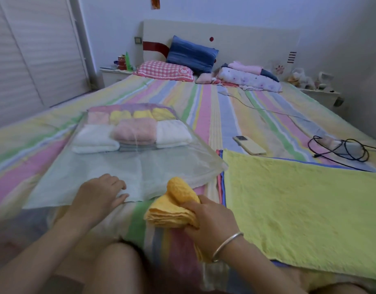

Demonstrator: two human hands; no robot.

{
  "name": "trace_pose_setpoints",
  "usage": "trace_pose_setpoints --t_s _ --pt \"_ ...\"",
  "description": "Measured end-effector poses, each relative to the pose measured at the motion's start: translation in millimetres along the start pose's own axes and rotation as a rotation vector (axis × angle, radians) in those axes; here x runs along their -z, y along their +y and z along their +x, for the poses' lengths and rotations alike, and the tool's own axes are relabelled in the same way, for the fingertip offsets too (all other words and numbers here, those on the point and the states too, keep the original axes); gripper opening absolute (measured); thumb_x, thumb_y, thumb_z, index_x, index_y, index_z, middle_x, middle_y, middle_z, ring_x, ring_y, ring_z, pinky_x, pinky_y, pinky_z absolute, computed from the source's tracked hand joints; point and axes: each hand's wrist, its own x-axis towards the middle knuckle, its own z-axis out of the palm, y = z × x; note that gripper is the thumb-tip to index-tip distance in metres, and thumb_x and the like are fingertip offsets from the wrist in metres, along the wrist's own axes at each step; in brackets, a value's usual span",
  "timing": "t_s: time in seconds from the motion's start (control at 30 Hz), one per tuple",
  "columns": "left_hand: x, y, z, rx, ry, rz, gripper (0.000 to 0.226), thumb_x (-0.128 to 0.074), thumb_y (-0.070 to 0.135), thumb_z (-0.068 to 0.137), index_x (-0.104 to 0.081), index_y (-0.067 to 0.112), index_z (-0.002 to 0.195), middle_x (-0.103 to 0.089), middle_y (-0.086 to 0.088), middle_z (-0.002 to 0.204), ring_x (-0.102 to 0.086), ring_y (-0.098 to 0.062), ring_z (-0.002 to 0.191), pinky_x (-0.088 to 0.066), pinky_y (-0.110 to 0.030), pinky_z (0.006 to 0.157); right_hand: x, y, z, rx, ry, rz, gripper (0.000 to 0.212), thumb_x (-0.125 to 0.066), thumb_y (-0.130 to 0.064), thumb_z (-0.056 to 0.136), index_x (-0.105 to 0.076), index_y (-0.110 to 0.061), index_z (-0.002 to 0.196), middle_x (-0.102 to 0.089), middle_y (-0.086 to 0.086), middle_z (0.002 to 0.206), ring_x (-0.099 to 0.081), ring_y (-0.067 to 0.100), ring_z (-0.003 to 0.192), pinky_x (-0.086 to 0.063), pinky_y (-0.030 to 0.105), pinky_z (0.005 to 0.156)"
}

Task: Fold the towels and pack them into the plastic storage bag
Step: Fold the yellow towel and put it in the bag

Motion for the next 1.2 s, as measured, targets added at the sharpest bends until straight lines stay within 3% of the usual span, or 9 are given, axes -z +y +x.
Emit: trace_pose_setpoints --t_s 0.1,0.17,0.4,0.57,0.77,0.87,1.07,1.13,1.2 --pt "5 -12 1 -0.252 -0.094 0.030 0.025 -0.060 0.041 0.074 -0.070 0.020 0.082 -0.067 0.005 0.084 -0.066 -0.018 0.078 -0.050 -0.029 0.050 -3 -15 11 0.075 0.011 0.043 0.059 -0.038 -0.061 0.072 -0.044 -0.046 0.129 -0.055 -0.007 0.116 -0.060 0.022 0.100 -0.045 0.032 0.074" --pt "6 -27 -1 -0.290 -0.190 0.016 0.026 -0.073 0.036 0.068 -0.070 0.022 0.090 -0.067 0.006 0.094 -0.065 -0.017 0.086 -0.052 -0.030 0.056 -4 -22 18 0.111 0.020 0.036 0.066 -0.030 -0.063 0.066 -0.046 -0.046 0.127 -0.055 -0.007 0.115 -0.060 0.021 0.099 -0.042 0.030 0.071" --pt "20 -52 -12 0.053 -0.191 -0.341 0.057 -0.053 0.076 0.068 -0.072 0.035 0.103 -0.067 0.022 0.107 -0.059 0.001 0.100 -0.054 -0.026 0.078 -1 -34 43 0.149 -0.044 0.015 0.051 -0.053 -0.050 0.075 -0.050 -0.043 0.126 -0.055 -0.004 0.109 -0.060 0.024 0.095 -0.048 0.034 0.076" --pt "21 -48 -10 0.081 -0.192 -0.342 0.046 -0.049 0.065 0.076 -0.072 0.033 0.100 -0.068 0.017 0.108 -0.062 -0.005 0.103 -0.055 -0.030 0.079 -1 -31 50 0.141 -0.005 0.032 0.074 -0.026 -0.061 0.057 -0.053 -0.044 0.123 -0.056 -0.006 0.106 -0.061 0.021 0.092 -0.048 0.032 0.074" --pt "26 -45 -3 0.314 -0.223 -0.597 0.012 -0.073 0.036 0.083 -0.077 0.033 0.094 -0.072 0.021 0.093 -0.065 0.007 0.088 -0.053 -0.019 0.080 1 -27 51 0.207 -0.033 0.085 0.066 -0.031 -0.059 0.060 -0.056 -0.046 0.119 -0.058 -0.008 0.103 -0.061 0.018 0.088 -0.047 0.031 0.069" --pt "25 -44 2 0.430 -0.108 -0.651 0.011 -0.071 0.030 0.086 -0.080 0.026 0.090 -0.075 0.015 0.089 -0.066 0.007 0.084 -0.055 -0.021 0.076 2 -31 52 0.261 -0.080 0.121 0.060 -0.037 -0.055 0.062 -0.056 -0.046 0.119 -0.057 -0.010 0.103 -0.061 0.017 0.087 -0.048 0.033 0.070" --pt "40 -29 14 0.553 0.224 -0.771 0.017 -0.071 0.027 0.085 -0.079 0.016 0.096 -0.075 0.008 0.087 -0.065 0.011 0.080 -0.049 -0.007 0.069 5 -43 66 0.302 -0.123 0.066 0.055 -0.044 -0.053 0.065 -0.055 -0.045 0.119 -0.057 -0.009 0.103 -0.060 0.018 0.090 -0.048 0.031 0.074" --pt "49 -25 17 0.562 0.322 -0.817 0.017 -0.072 0.024 0.085 -0.078 0.012 0.096 -0.073 0.013 0.081 -0.062 0.015 0.069 -0.044 -0.003 0.063 7 -53 73 0.231 -0.120 0.122 0.049 -0.046 -0.055 0.063 -0.061 -0.039 0.107 -0.061 -0.007 0.096 -0.060 0.019 0.088 -0.049 0.032 0.074" --pt "58 -20 22 0.552 0.398 -0.867 0.017 -0.071 0.021 0.085 -0.077 0.012 0.099 -0.070 0.022 0.086 -0.065 0.014 0.079 -0.050 -0.008 0.071 14 -67 86 0.087 -0.102 0.257 0.039 -0.048 -0.057 0.061 -0.064 -0.030 0.084 -0.065 -0.003 0.086 -0.063 0.021 0.085 -0.049 0.032 0.073"
